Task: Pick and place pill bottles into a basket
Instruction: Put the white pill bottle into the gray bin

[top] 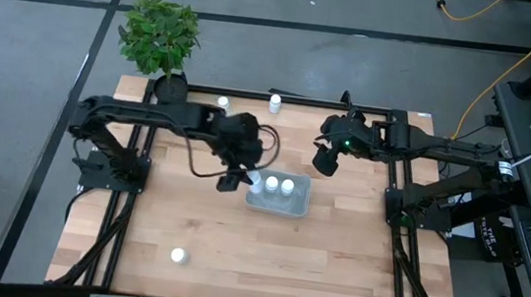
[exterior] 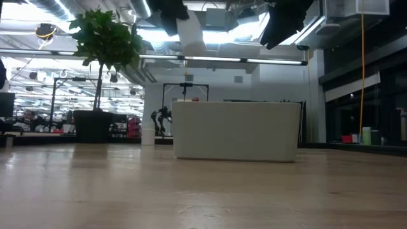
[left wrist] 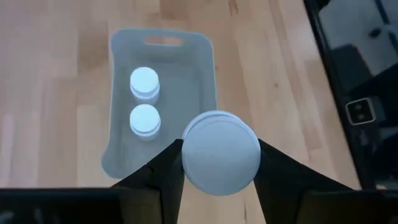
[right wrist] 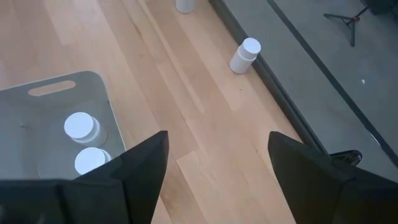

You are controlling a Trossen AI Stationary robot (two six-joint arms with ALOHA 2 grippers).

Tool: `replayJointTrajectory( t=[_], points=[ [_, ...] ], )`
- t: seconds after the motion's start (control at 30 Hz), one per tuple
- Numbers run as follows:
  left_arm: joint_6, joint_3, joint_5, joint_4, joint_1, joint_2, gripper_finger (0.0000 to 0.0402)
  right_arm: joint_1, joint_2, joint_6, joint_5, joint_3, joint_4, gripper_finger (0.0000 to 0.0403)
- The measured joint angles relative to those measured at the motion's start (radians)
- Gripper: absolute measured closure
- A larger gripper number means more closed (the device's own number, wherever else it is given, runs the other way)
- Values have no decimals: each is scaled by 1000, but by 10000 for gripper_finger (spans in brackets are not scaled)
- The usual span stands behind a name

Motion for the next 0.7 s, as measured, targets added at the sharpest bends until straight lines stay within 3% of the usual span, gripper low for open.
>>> replayJointTrajectory(
  t=[0.7],
  points=[
    [53, 2, -132, 47, -70, 346, 248, 1, 0, -28, -10, 0, -1, 126]
  ],
)
